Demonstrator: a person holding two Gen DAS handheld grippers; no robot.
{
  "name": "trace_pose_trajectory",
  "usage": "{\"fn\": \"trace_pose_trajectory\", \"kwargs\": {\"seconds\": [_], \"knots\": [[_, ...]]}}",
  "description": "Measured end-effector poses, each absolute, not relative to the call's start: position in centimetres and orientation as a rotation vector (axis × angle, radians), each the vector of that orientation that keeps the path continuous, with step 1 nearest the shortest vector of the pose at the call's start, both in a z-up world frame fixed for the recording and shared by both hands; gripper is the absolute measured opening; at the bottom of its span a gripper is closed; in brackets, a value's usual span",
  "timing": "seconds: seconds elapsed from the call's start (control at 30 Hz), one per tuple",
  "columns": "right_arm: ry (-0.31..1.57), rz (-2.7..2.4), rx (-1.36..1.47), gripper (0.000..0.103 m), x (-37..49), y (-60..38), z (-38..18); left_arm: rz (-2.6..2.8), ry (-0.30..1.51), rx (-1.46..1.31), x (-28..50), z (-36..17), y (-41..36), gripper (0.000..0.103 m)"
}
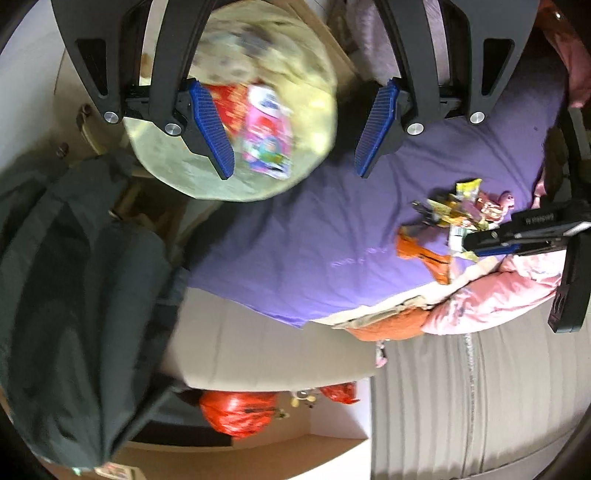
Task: Collect trash
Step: 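Grasp the clear plastic cup with the right tool while the left tool grasps a red wrapper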
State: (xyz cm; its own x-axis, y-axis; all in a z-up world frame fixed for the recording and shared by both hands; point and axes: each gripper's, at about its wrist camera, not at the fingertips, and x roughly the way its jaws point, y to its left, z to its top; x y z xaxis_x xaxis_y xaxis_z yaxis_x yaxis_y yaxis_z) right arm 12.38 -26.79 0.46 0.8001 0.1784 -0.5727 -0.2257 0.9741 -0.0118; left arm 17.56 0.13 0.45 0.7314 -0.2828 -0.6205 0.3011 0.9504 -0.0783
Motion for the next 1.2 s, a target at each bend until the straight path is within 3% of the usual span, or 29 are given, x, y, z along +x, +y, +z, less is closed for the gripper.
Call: {"fn": "trace_pose_trajectory", "kwargs": {"seconds": [0.23,0.4,0.6,0.87,0.93,1.2], "knots": [[0.638,0.310,-0.113,0.064,14.5,-19.3,-0.2,-0.063,0.663,-0.094,17.9,-0.6,14.4,0.044],[0.648,0.429,-0.155,0.064,15.4,-13.1,-1.4,-0.041,0.691,-0.186,17.9,-1.8,20.2,0.045],[0.647,0.557,-0.249,0.064,16.1,-5.6,-3.5,0.029,0.767,-0.291,17.1,-3.9,23.2,0.045],[0.722,0.535,-0.084,0.064,20.4,0.3,-7.5,0.023,0.776,-0.350,18.1,-5.2,24.7,0.045],[0.752,0.514,-0.114,0.046,21.4,1.9,-8.7,0.029,0.794,-0.335,18.6,-5.9,24.7,0.045],[0.686,0.520,-0.151,0.046,20.6,0.2,-7.7,-0.079,0.831,-0.394,19.7,-7.6,24.4,0.045]]}}
